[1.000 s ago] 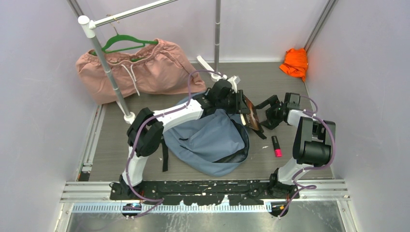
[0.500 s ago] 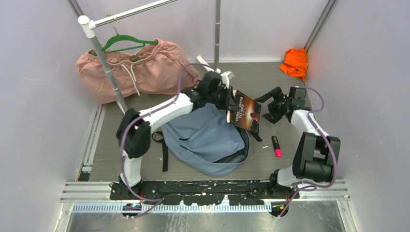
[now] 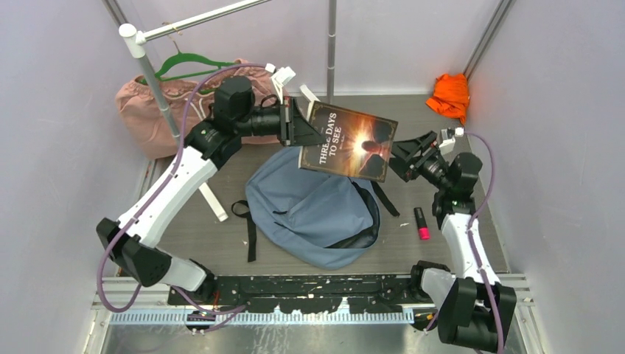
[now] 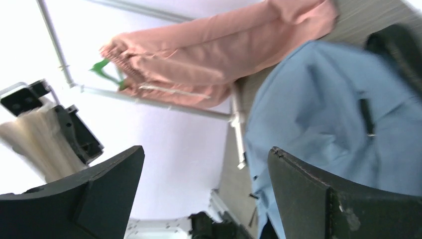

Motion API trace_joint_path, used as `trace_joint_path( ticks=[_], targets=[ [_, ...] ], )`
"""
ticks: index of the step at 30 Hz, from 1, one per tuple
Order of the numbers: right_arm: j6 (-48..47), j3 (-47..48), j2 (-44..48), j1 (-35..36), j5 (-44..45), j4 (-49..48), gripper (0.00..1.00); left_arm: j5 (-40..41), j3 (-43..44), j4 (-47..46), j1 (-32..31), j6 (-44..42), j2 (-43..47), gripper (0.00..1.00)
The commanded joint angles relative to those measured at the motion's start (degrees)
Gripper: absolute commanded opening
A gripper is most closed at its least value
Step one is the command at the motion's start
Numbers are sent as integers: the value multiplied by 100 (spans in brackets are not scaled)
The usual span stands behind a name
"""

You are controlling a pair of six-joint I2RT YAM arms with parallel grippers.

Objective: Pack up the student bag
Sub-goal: Pick up the book from the center of the board.

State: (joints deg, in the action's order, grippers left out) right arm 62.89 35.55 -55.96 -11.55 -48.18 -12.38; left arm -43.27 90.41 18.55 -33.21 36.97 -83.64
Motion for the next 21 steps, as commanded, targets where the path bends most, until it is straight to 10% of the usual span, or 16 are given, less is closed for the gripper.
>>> trace_joint_path(
  ticks=[1,5,21],
  targets=[
    [2820,-799,-82,94,-909,-4468,100,-1025,-107,-130,1,193,303,0],
    [4467,-1086,-648,114,-752,-6939,100,-1005,-87,129,18,185,324,0],
    [4450,-954,-339,122,-490,-6964,100,-1424,-488,-30,480,865,598,0]
  ],
)
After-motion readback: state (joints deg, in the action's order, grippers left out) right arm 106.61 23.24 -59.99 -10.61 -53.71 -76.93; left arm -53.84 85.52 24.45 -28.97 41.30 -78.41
